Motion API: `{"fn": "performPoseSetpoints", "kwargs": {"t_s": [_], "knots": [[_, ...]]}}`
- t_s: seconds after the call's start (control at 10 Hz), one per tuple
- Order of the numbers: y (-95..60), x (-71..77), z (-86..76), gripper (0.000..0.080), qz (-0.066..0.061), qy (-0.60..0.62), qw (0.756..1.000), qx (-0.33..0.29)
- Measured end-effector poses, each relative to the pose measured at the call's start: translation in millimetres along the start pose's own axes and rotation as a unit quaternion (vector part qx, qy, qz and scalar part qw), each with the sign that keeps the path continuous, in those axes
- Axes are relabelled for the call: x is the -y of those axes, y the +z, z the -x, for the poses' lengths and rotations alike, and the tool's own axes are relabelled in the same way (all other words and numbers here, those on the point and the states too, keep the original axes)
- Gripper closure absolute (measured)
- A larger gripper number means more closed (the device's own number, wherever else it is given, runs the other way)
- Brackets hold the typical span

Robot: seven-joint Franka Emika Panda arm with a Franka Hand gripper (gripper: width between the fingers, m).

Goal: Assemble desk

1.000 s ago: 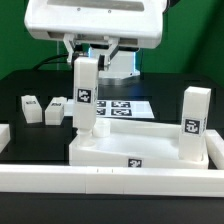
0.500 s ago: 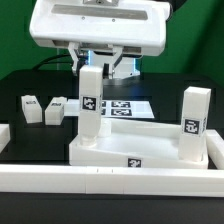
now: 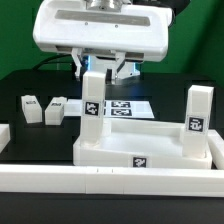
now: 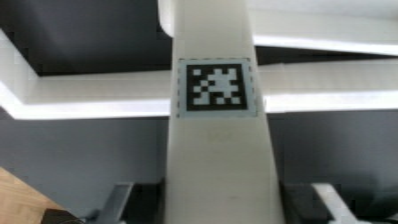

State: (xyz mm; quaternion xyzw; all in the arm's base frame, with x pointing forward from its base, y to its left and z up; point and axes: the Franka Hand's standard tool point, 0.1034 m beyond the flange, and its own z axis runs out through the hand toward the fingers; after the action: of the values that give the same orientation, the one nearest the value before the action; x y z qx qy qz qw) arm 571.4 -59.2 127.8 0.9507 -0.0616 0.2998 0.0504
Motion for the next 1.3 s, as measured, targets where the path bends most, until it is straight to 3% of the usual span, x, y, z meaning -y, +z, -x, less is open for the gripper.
{"fn": "performPoseSetpoints", "kwargs": {"t_s": [0.5,0.6,0.7,0.8,0.9,1.3], "knots": [[0.9,0.9,0.3,0.0509,-0.001,-0.001,1.0,0.003],[1.7,1.2,2.2,0.0448,-0.002,-0.001,1.0,0.007],[1.7,1.2,2.2,0.0285,-0.002,-0.001,1.0,0.007],[1.8,1.2,2.3,0.0285,-0.002,-0.001,1.0,0.007],[1.9,0.2,2.4,0.0179,-0.001,-0.001,1.0,0.008],[-6.7,-8.7,-5.8,0.0151,-0.002,0.005,1.0,0.015]]}}
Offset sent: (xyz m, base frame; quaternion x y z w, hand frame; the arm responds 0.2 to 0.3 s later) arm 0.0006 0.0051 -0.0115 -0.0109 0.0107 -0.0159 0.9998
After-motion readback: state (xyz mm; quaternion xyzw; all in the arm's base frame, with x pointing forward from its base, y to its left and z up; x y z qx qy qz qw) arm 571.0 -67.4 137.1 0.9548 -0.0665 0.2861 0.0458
